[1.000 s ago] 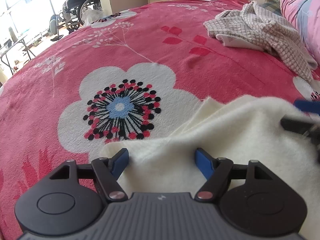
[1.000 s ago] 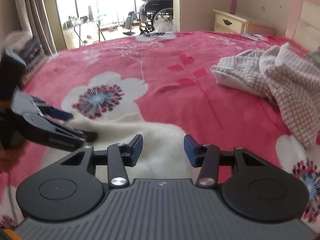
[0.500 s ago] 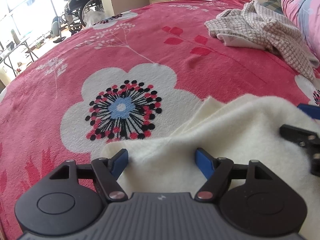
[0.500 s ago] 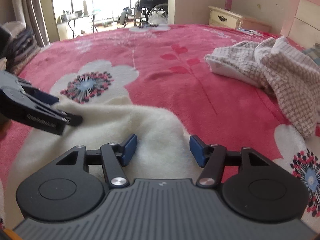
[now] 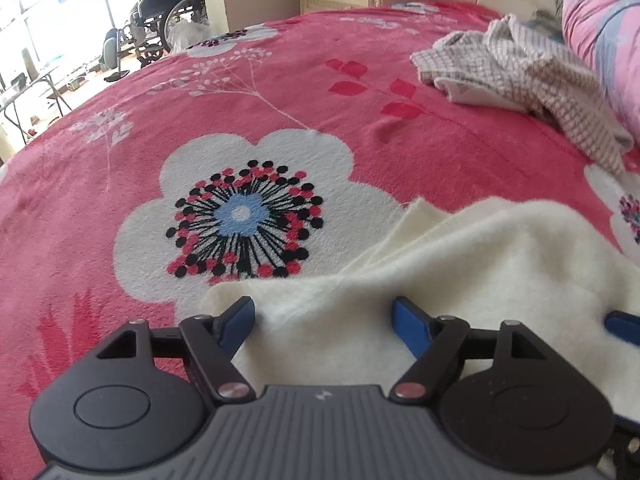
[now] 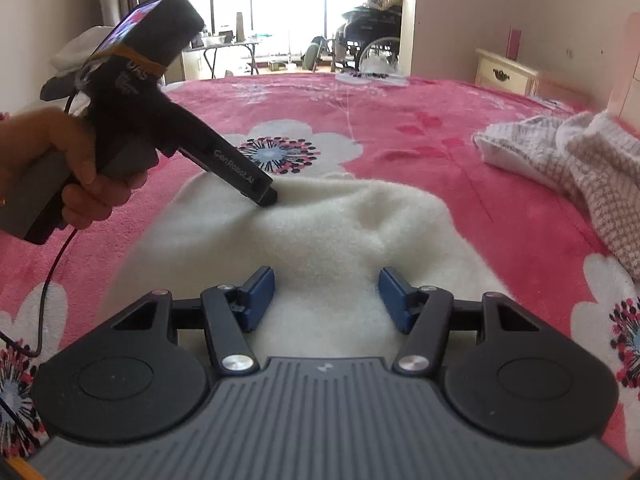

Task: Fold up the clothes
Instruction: 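Move both open tools to the folded edge of the cream sweater, then grasp the sweater edge with the left tool while the right tool grasps beside it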

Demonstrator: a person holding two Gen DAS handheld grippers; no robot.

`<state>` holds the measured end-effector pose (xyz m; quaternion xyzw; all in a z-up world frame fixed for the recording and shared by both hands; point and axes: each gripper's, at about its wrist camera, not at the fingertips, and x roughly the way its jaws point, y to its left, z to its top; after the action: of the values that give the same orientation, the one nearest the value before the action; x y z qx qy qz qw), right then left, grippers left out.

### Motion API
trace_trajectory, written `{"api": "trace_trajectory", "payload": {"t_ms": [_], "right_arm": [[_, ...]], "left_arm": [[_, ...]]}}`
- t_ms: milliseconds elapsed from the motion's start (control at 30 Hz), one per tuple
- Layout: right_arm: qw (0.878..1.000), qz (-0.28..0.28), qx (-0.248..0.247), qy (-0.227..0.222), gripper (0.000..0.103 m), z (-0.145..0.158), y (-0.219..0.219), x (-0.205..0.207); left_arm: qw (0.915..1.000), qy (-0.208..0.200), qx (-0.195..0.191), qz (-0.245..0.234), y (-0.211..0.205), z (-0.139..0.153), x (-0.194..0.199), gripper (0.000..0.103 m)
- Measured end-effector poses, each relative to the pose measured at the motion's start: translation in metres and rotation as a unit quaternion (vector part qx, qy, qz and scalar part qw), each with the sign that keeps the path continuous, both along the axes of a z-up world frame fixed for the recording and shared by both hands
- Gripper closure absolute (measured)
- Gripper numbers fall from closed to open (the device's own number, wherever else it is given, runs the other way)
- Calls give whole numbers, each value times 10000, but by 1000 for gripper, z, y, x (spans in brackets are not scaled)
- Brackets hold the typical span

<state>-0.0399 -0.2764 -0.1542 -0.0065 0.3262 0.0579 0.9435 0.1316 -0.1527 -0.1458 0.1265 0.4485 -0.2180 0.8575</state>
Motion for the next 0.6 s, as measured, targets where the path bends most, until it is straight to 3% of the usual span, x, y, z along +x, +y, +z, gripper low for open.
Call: {"api": "trace_trajectory", "payload": {"t_ms": [133, 300, 433, 500, 600], "right_arm": [[10000, 31, -18, -3, 43, 1, 0, 2], [9999, 28, -8, -98, 43, -2, 0, -3], [9999, 17, 7, -146, 43, -3, 0, -6], [9999, 15, 14, -163, 43, -4, 0, -6], [9998, 2, 21, -193, 43, -5, 0, -6]], "left_arm": [[9991, -68, -416, 21, 19, 9, -5, 29], [9965, -257, -732, -303, 51, 28, -28, 27], [9891, 602, -1217, -570, 72, 20, -39, 22], [9794, 1132, -1505, -723, 80, 12, -44, 20], [9583, 1895, -1923, -939, 90, 0, -51, 19]]}}
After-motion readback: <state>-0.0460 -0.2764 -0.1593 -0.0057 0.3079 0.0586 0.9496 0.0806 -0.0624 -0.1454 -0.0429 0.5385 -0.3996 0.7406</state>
